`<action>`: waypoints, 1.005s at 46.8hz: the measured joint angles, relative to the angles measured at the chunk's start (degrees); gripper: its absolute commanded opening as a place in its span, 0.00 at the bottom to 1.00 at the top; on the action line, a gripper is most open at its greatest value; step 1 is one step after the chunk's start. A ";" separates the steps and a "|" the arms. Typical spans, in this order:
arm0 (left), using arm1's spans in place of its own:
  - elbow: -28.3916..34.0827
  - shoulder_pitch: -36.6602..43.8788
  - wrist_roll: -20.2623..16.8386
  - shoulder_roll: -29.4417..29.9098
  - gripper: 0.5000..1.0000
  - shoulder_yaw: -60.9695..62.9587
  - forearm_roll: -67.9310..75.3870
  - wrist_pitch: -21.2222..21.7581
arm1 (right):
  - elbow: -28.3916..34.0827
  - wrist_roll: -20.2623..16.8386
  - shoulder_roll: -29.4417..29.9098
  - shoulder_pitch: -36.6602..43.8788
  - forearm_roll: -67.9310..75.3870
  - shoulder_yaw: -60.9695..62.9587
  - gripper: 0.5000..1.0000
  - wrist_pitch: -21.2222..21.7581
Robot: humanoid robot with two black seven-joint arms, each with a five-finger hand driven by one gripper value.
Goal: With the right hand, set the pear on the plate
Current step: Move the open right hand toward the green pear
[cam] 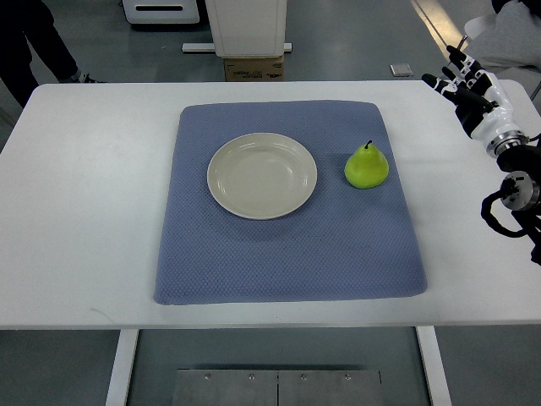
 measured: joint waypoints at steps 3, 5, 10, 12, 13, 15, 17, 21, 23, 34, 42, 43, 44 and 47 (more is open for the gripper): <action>0.00 0.00 0.00 0.00 1.00 0.00 0.00 0.00 | 0.46 0.02 -1.23 0.11 -2.18 -0.47 1.00 -0.01; 0.00 0.00 0.00 0.00 1.00 0.00 0.00 0.00 | 1.58 0.03 -2.15 0.11 -3.44 -0.99 1.00 0.00; 0.00 -0.01 -0.01 0.00 1.00 0.00 0.00 0.00 | 8.60 0.11 -6.14 0.08 -7.32 -3.78 1.00 -0.03; 0.00 0.01 0.00 0.00 1.00 0.00 0.00 0.00 | 11.33 0.32 -8.06 -0.02 -8.30 -5.18 1.00 -0.23; 0.00 0.01 0.00 0.00 1.00 0.00 0.00 0.00 | 12.99 0.54 -9.19 -0.06 -8.75 -6.24 1.00 -0.37; 0.00 0.00 0.00 0.00 1.00 0.00 0.00 0.00 | 15.35 1.07 -10.74 -0.08 -9.19 -8.00 1.00 -0.47; 0.00 0.00 0.00 0.00 1.00 0.00 0.00 0.00 | 17.28 1.59 -12.08 -0.08 -9.38 -9.82 1.00 -0.57; 0.00 -0.02 0.00 0.00 1.00 0.00 0.00 0.00 | 20.77 2.56 -14.63 -0.04 -9.60 -12.90 1.00 -0.59; 0.00 0.01 0.00 0.00 1.00 0.00 0.00 0.00 | 22.55 2.93 -15.86 -0.03 -10.10 -14.15 1.00 -0.63; 0.00 0.00 0.00 0.00 1.00 0.00 -0.01 0.00 | 30.35 5.79 -19.56 -0.41 -18.69 -19.15 1.00 -6.01; 0.00 -0.01 0.00 0.00 1.00 0.00 -0.02 0.00 | 30.64 7.27 -17.79 -0.35 -21.35 -22.43 1.00 -13.80; 0.00 -0.01 0.00 0.00 1.00 0.00 -0.02 0.00 | 30.64 7.29 -17.21 -0.30 -21.39 -22.85 1.00 -14.55; 0.00 -0.02 0.00 0.00 1.00 0.00 -0.02 0.00 | 30.63 7.30 -16.59 -0.27 -21.44 -23.27 1.00 -15.27; 0.00 0.01 0.00 0.00 1.00 0.00 -0.02 0.00 | 30.60 7.31 -15.12 -0.16 -21.58 -24.82 1.00 -17.26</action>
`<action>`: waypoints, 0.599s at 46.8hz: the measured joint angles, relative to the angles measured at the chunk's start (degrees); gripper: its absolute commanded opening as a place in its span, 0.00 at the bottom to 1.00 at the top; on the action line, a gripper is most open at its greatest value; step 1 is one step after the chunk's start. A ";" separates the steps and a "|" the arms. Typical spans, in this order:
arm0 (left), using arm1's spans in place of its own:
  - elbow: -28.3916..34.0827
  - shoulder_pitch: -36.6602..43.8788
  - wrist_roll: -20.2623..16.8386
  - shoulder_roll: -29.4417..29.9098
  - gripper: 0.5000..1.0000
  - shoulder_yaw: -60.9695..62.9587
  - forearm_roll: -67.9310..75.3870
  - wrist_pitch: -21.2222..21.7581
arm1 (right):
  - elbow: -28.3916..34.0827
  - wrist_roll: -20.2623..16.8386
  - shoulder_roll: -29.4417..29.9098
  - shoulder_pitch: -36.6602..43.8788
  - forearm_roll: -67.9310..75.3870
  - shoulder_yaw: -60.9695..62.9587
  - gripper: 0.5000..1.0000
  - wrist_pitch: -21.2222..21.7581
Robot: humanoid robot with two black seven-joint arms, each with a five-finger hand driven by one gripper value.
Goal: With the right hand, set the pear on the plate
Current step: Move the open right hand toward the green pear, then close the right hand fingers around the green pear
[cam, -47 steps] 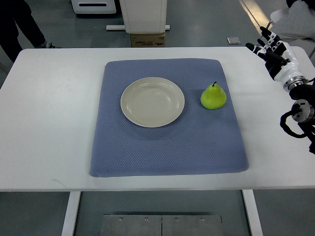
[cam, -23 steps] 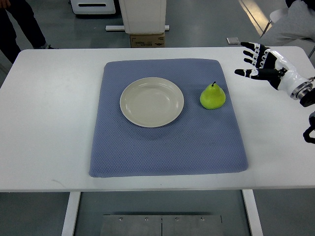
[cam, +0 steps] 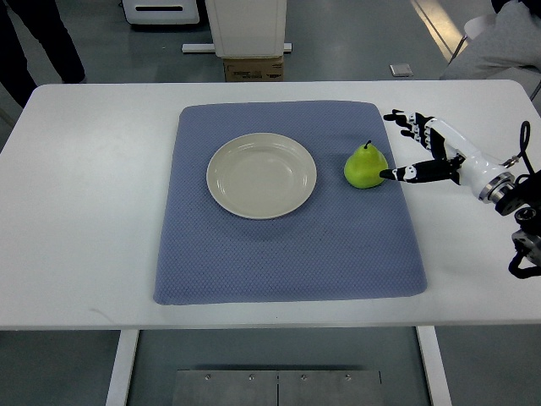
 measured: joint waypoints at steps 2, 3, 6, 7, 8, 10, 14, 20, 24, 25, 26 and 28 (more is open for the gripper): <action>0.00 -0.02 0.00 0.00 1.00 0.00 0.00 0.00 | -0.02 0.00 0.67 0.04 -0.17 -1.01 1.00 -1.10; 0.00 -0.01 0.00 0.00 1.00 0.00 0.00 0.00 | -0.04 0.00 1.16 0.06 -0.28 -1.60 1.00 -1.79; 0.00 -0.01 -0.01 0.00 1.00 -0.01 0.01 0.00 | -0.18 0.00 2.54 0.29 -0.55 -2.77 1.00 -2.99; 0.00 -0.01 0.00 0.00 1.00 0.00 0.01 0.00 | -0.23 0.00 2.95 0.45 -0.64 -3.07 1.00 -3.21; 0.00 -0.02 0.00 0.00 1.00 0.00 0.01 0.00 | -0.30 0.00 3.33 0.63 -0.71 -3.40 1.00 -3.42; 0.00 -0.03 0.00 0.00 1.00 -0.01 0.02 0.00 | -0.38 0.00 4.01 0.99 -0.77 -4.04 1.00 -3.82; 0.00 -0.01 0.00 0.00 1.00 0.00 0.04 0.00 | -0.49 -0.10 4.88 1.81 -0.80 -5.03 1.00 -4.96; 0.00 -0.02 0.00 0.00 1.00 0.00 0.04 0.00 | -1.65 -0.42 5.98 2.52 -0.75 -6.11 0.99 -7.19; 0.00 -0.02 0.00 0.00 1.00 0.00 0.04 0.00 | -3.10 -0.46 7.58 2.78 -0.74 -6.70 0.99 -8.45; 0.00 -0.01 0.00 0.00 1.00 0.00 0.04 0.00 | -3.48 -0.46 8.02 2.81 -0.76 -7.04 0.99 -8.70; 0.00 -0.01 0.00 0.00 1.00 0.00 0.04 0.00 | -3.83 -0.46 8.30 2.83 -0.76 -7.30 0.99 -8.86; 0.00 -0.01 0.00 0.00 1.00 0.00 0.04 0.00 | -4.48 -0.46 8.75 2.90 -0.76 -7.93 0.99 -9.12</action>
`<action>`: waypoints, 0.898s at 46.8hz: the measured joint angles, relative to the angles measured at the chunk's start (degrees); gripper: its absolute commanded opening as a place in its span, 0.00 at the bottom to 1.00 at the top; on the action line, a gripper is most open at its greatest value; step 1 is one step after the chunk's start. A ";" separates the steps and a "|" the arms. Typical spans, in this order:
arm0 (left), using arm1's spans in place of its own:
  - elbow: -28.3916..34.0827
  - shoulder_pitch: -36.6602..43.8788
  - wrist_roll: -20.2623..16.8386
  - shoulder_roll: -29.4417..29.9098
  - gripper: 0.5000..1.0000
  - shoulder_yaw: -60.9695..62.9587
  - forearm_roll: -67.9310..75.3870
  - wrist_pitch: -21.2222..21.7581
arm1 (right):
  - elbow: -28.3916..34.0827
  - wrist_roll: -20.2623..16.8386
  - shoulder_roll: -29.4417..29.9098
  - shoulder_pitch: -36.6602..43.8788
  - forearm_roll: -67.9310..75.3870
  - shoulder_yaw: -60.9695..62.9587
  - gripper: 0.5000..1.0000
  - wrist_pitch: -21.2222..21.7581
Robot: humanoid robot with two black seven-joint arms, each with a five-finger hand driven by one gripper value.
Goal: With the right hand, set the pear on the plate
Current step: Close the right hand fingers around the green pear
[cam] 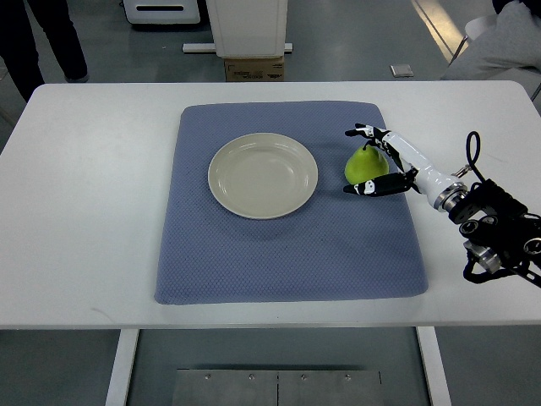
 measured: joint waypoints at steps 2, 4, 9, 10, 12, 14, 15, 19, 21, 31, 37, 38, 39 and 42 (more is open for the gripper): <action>0.00 -0.01 0.00 0.00 1.00 0.00 0.00 0.00 | -0.60 0.00 0.35 0.03 0.00 -0.50 0.99 -0.30; 0.00 0.00 0.00 0.00 1.00 0.00 -0.01 0.00 | -1.23 0.00 0.82 0.03 -0.01 -0.85 0.99 -0.47; 0.00 -0.01 0.00 0.00 1.00 0.00 -0.02 0.00 | -3.27 -0.07 2.07 0.03 -0.03 -1.08 0.99 -0.66; 0.00 0.00 -0.01 0.00 1.00 0.00 -0.02 0.00 | -3.96 -0.08 2.36 0.03 -0.03 -1.10 0.99 -0.67; 0.00 0.00 0.00 0.00 1.00 -0.03 -0.02 0.00 | -5.22 -0.14 2.91 -0.04 -0.02 -1.12 0.98 -0.68; 0.00 -0.02 0.00 0.00 1.00 -0.02 -0.02 0.00 | -6.38 -0.17 3.54 -0.12 -0.01 -1.40 0.97 -0.68; 0.00 -0.02 0.00 0.00 1.00 -0.02 -0.02 0.00 | -7.11 -0.18 3.95 -0.13 -0.01 -1.67 0.97 -0.68; 0.00 -0.01 0.00 0.00 1.00 -0.01 -0.02 0.00 | -9.06 -0.18 4.89 -0.14 -0.01 -2.48 0.96 -0.73; 0.00 0.00 0.00 0.00 1.00 -0.01 -0.02 0.00 | -9.54 -0.18 5.12 -0.14 0.02 -2.76 0.95 -0.74; 0.00 0.00 0.00 0.00 1.00 0.00 -0.02 0.00 | -10.04 -0.14 5.38 -0.05 0.00 -4.09 0.74 -0.77; 0.00 0.00 0.00 0.00 1.00 0.00 -0.02 0.00 | -10.86 -0.14 5.52 0.49 -0.01 -5.83 0.56 -0.80; 0.00 -0.01 0.00 0.00 1.00 0.00 -0.02 0.00 | -11.03 -0.14 5.59 0.58 -0.02 -6.22 0.53 -0.80; 0.00 -0.01 0.00 0.00 1.00 0.00 -0.02 0.00 | -11.20 -0.14 5.67 0.63 -0.02 -6.59 0.50 -0.79; 0.00 0.00 0.00 0.00 1.00 0.00 -0.02 0.00 | -11.78 -0.16 5.93 0.71 -0.02 -7.60 0.35 -0.78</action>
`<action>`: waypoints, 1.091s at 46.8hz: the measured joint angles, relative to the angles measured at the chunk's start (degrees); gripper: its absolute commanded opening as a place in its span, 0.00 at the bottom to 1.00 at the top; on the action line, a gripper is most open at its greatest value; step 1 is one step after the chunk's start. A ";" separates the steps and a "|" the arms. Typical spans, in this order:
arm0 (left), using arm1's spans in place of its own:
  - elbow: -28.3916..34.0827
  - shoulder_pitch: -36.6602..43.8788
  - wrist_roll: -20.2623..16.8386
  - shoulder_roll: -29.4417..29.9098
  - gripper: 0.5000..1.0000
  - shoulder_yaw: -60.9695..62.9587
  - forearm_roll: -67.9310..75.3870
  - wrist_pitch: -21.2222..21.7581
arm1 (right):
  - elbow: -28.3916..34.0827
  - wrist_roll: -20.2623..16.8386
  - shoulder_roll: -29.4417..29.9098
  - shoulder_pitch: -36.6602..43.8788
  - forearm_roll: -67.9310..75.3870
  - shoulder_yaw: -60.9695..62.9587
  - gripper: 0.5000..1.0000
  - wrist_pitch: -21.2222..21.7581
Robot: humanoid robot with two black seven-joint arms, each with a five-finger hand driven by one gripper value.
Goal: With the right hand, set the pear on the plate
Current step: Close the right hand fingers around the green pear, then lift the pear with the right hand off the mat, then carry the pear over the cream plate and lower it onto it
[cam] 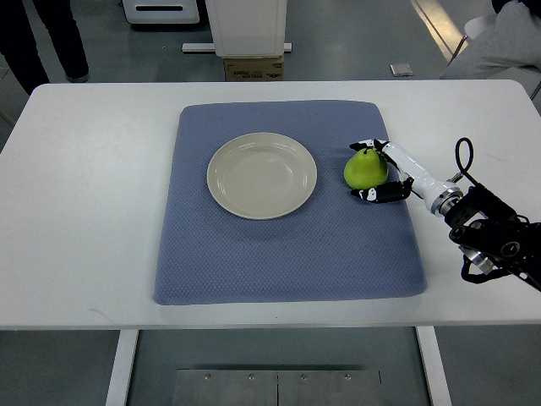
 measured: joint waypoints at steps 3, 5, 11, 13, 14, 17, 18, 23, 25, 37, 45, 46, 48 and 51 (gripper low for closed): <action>0.00 0.00 0.00 0.00 1.00 0.00 0.01 0.00 | -0.69 -0.01 0.45 0.23 0.00 -0.75 0.10 -0.01; 0.00 -0.01 0.00 0.00 1.00 0.00 0.01 0.00 | -0.98 -0.01 0.84 0.57 0.00 -1.22 0.00 0.01; 0.00 -0.01 0.00 0.00 1.00 0.00 0.01 0.00 | -1.12 -0.14 1.10 1.50 0.14 -2.08 0.00 0.03; 0.00 0.01 0.00 0.00 1.00 0.00 0.01 0.00 | -1.12 -0.36 1.12 1.73 0.31 -2.11 0.00 0.05; 0.00 0.00 0.00 0.00 1.00 0.00 0.01 0.00 | -1.12 -0.50 1.12 1.81 0.39 -2.11 0.00 0.08; 0.00 0.00 0.00 0.00 1.00 0.00 0.01 0.00 | -1.12 -0.69 1.12 2.13 0.58 -2.09 0.00 0.12; 0.00 0.00 0.00 0.00 1.00 0.00 0.01 0.00 | -1.11 -0.70 1.12 2.22 0.64 -2.04 0.00 0.12; 0.00 0.00 0.00 0.00 1.00 0.00 0.01 0.00 | -1.03 -0.78 1.13 2.49 0.77 -1.75 0.00 0.13; 0.00 0.00 0.00 0.00 1.00 0.00 0.01 0.00 | -1.02 -0.80 1.13 2.79 0.83 -1.66 0.00 0.13; 0.00 0.00 0.00 0.00 1.00 0.00 -0.01 0.00 | -1.08 -0.28 -0.30 4.94 3.95 -0.57 0.00 0.97; 0.00 0.00 0.00 0.00 1.00 0.00 -0.01 0.00 | -1.09 -0.17 -4.03 7.50 5.27 0.28 0.00 3.42; 0.00 0.01 0.00 0.00 1.00 0.01 -0.02 0.01 | -1.11 -0.16 -4.52 7.91 5.70 0.89 0.00 3.87; 0.00 -0.02 -0.01 0.00 1.00 0.00 -0.01 0.00 | -1.10 -0.16 -5.40 8.41 6.38 1.89 0.00 4.95; 0.00 0.02 0.00 0.00 1.00 0.00 -0.02 0.00 | -1.11 -0.17 -6.58 9.00 7.22 2.88 0.00 6.53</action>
